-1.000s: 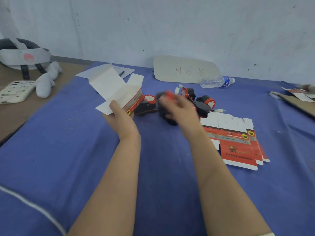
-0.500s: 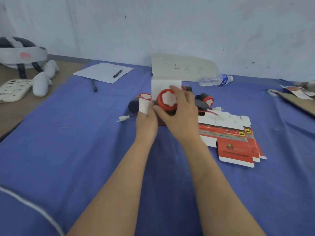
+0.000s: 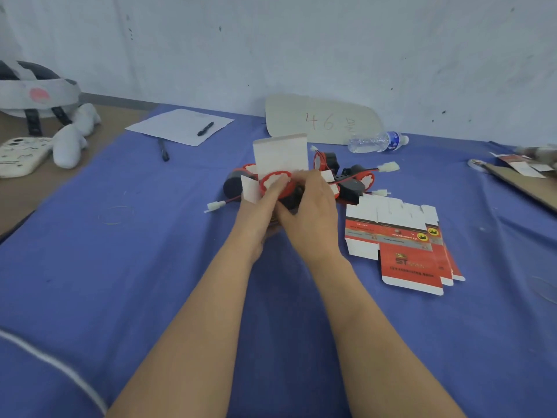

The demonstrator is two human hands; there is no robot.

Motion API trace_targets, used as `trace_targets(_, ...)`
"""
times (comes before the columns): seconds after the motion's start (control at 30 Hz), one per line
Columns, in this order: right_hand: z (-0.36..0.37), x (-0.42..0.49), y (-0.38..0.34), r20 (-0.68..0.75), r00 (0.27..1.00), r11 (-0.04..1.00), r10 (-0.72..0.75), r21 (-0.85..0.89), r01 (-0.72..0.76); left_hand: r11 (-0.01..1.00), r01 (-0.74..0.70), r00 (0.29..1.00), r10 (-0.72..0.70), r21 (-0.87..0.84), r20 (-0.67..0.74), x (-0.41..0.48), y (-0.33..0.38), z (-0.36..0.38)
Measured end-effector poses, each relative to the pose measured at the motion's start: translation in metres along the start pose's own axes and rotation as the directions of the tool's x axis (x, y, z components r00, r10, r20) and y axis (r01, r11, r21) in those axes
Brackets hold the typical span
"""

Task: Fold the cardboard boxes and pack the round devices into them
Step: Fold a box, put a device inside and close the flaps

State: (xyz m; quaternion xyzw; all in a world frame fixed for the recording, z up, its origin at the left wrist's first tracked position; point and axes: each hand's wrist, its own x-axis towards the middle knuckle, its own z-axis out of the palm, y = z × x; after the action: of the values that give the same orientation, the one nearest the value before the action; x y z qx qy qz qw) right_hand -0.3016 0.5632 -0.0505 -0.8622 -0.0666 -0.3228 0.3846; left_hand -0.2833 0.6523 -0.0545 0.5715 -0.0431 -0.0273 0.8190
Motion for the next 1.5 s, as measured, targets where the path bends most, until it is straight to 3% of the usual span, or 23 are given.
trace_targets(0.13, 0.004, -0.001, 0.003, 0.05, 0.997, 0.997, -0.051, -0.062, 0.054, 0.995, -0.069, 0.997, 0.066, -0.076, -0.046, 0.001, -0.001, -0.003)
trace_targets(0.23, 0.0, 0.0, 0.004, -0.213, 0.975, 0.996, -0.055, -0.081, 0.039, 0.988, -0.13, 0.954, 0.1, -0.088, -0.281, 0.006, 0.0, -0.007)
trace_targets(0.3, -0.008, 0.004, 0.01, -0.323, 0.939, 0.993, 0.116, 0.013, -0.118, 0.973, -0.159, 0.889, 0.067, -0.168, -0.454, 0.01, 0.002, -0.012)
trace_targets(0.4, -0.012, 0.007, 0.022, -0.1, 0.917, 0.922, 0.387, 0.04, -0.384, 0.937, -0.154, 0.859, -0.031, -0.315, -0.511, 0.012, 0.004, -0.018)
trace_targets(0.57, 0.003, 0.003, 0.028, 0.278, 0.89, 0.93, 0.36, -0.038, -0.365, 0.932, -0.081, 0.88, -0.1, -0.354, -0.464, 0.012, 0.001, -0.013)
trace_targets(0.67, 0.006, 0.005, 0.035, 0.366, 0.867, 0.939, 0.34, -0.075, -0.336, 0.958, -0.087, 0.896, -0.044, -0.272, -0.442, 0.01, -0.001, -0.01)
trace_targets(0.73, 0.003, 0.007, 0.037, 0.299, 0.876, 0.915, 0.377, 0.026, -0.403, 0.979, -0.097, 0.907, 0.013, -0.179, -0.421, 0.01, -0.002, -0.008)
trace_targets(0.83, -0.001, 0.009, 0.038, 0.143, 0.861, 0.794, 0.489, 0.335, -0.506, 0.993, -0.069, 0.918, 0.1, 0.092, -0.384, 0.012, -0.01, -0.006)
trace_targets(0.93, -0.007, 0.01, 0.032, 0.16, 0.822, 0.64, 0.547, 0.553, -0.534, 0.944, -0.063, 0.916, 0.183, 0.323, -0.357, 0.012, -0.017, -0.005)
trace_targets(0.97, -0.007, 0.01, 0.029, 0.195, 0.825, 0.626, 0.53, 0.566, -0.536, 0.933, -0.073, 0.919, 0.2, 0.352, -0.341, 0.012, -0.019, -0.005)
trace_targets(1.03, -0.002, 0.009, 0.025, 0.227, 0.851, 0.698, 0.473, 0.492, -0.52, 0.926, -0.089, 0.932, 0.208, 0.367, -0.298, 0.013, -0.021, -0.005)
trace_targets(1.13, 0.003, 0.005, 0.024, 0.182, 0.871, 0.776, 0.457, 0.398, -0.49, 0.938, -0.067, 0.95, 0.164, 0.339, -0.267, 0.015, -0.022, -0.005)
trace_targets(1.3, 0.003, 0.005, 0.024, 0.171, 0.809, 0.686, 0.562, 0.45, -0.571, 0.957, -0.055, 0.961, 0.127, 0.283, -0.245, 0.015, -0.02, -0.004)
trace_targets(1.43, -0.004, 0.011, 0.026, -0.08, 0.831, 0.743, 0.55, 0.501, -0.444, 0.936, -0.065, 0.968, 0.144, 0.347, -0.207, 0.012, -0.022, -0.004)
trace_targets(1.5, -0.01, 0.012, 0.025, -0.225, 0.85, 0.843, 0.476, 0.392, -0.369, 0.894, -0.033, 0.957, 0.158, 0.447, -0.244, 0.011, -0.023, -0.002)
